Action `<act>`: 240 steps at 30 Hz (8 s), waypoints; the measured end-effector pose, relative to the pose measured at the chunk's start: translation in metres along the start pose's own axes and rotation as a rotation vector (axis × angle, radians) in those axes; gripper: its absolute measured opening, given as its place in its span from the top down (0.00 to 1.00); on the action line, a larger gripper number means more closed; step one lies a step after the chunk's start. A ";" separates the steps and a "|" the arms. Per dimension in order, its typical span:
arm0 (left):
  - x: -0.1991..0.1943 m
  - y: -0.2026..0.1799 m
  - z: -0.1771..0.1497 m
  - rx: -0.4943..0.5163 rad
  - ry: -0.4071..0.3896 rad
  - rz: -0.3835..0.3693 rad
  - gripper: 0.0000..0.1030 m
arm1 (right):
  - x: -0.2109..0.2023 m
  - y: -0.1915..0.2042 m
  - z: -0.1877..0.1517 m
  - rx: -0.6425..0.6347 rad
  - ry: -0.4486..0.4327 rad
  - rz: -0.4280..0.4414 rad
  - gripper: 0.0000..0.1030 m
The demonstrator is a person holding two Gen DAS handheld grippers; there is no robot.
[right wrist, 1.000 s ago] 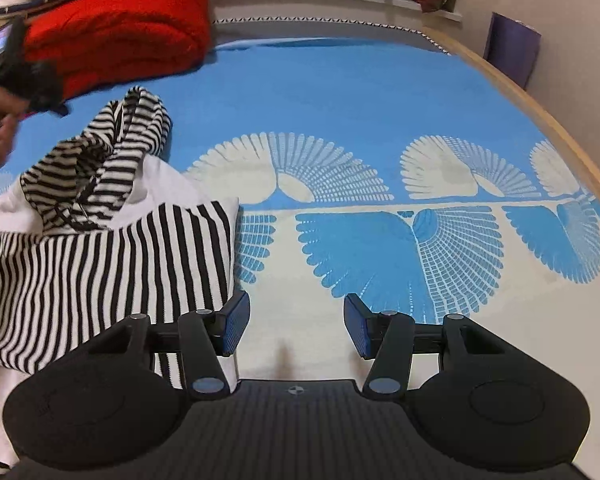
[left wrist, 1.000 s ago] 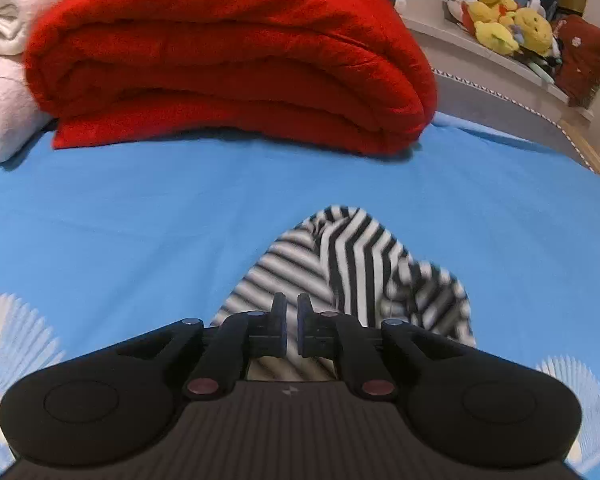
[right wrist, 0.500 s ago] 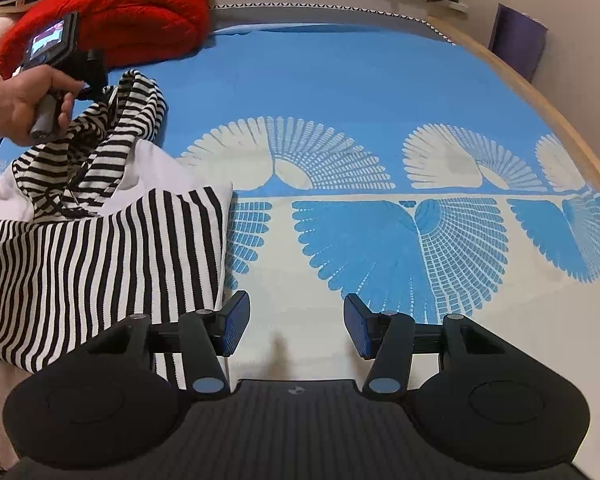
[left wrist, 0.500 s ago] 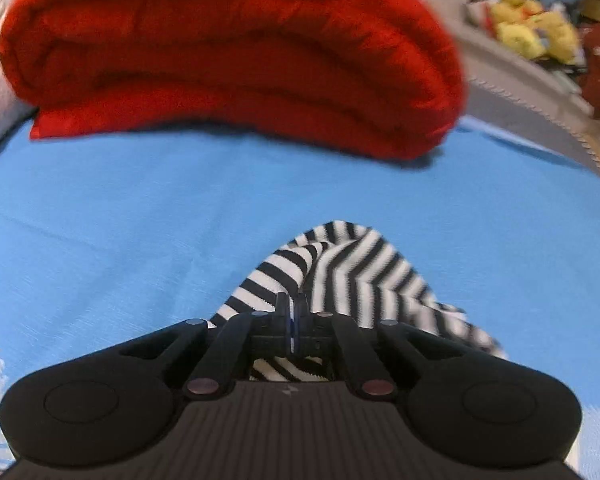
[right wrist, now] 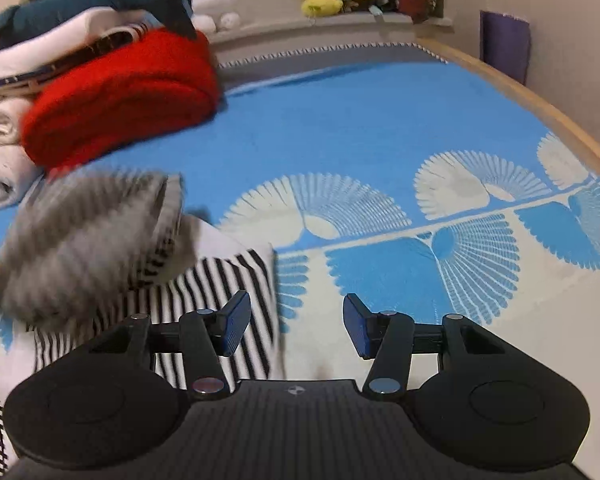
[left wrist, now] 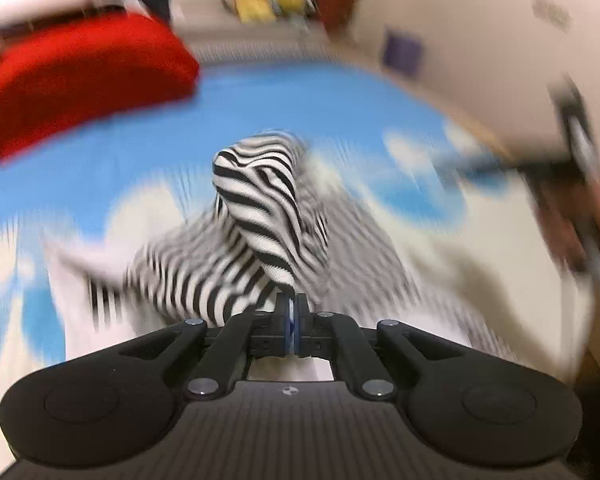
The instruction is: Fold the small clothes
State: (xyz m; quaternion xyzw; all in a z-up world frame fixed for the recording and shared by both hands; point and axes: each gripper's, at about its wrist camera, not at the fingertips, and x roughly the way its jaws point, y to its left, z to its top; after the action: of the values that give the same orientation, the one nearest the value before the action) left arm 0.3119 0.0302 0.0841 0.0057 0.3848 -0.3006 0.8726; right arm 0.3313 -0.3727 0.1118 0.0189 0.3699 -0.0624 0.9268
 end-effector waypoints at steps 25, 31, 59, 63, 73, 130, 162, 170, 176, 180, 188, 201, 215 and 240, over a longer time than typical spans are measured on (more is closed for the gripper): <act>0.089 0.108 -0.053 -0.893 0.231 0.157 0.56 | 0.084 0.052 -0.056 0.231 0.398 0.203 0.55; 0.101 0.099 -0.054 -0.847 0.261 0.150 0.94 | 0.090 0.055 -0.055 0.220 0.396 0.250 0.93; 0.070 0.138 -0.053 -0.922 0.094 0.275 0.97 | 0.085 0.022 -0.054 0.441 0.367 0.242 0.65; 0.054 0.124 -0.036 -0.775 0.003 0.371 1.00 | 0.090 0.020 -0.061 0.482 0.369 0.255 0.99; 0.055 0.121 -0.040 -0.741 0.059 0.458 0.92 | 0.088 0.016 -0.070 0.469 0.437 0.107 0.92; -0.155 -0.032 -0.247 -0.526 -0.132 0.318 0.85 | -0.231 -0.082 -0.241 0.246 -0.125 0.142 0.59; -0.052 0.007 -0.263 -0.768 0.109 0.275 0.83 | -0.092 -0.041 -0.267 0.284 0.346 0.034 0.66; -0.107 -0.013 -0.245 -0.700 -0.079 0.219 0.93 | -0.144 -0.053 -0.250 0.341 0.186 0.180 0.96; -0.089 -0.005 -0.268 -0.767 0.091 0.168 0.90 | -0.169 -0.073 -0.260 0.308 0.216 0.167 0.96; -0.076 0.011 -0.272 -0.836 0.151 0.155 0.70 | -0.136 -0.076 -0.274 0.329 0.342 0.142 0.87; -0.068 0.011 -0.277 -0.857 0.203 0.164 0.64 | -0.110 -0.074 -0.277 0.327 0.412 0.075 0.65; -0.073 0.000 -0.266 -0.744 0.176 0.181 0.93 | -0.114 -0.058 -0.272 0.269 0.344 0.136 0.96; -0.245 -0.034 -0.236 -0.499 -0.044 0.058 0.94 | -0.267 -0.081 -0.227 0.308 0.169 0.395 0.97; -0.050 0.110 -0.113 -0.546 -0.076 0.075 0.54 | -0.030 -0.065 -0.106 0.246 0.105 0.315 0.62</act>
State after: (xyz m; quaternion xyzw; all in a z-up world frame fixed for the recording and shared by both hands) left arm 0.2681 0.1734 0.0136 -0.2265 0.4180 -0.1532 0.8663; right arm 0.2287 -0.4252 0.0567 0.1929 0.3996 0.0398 0.8953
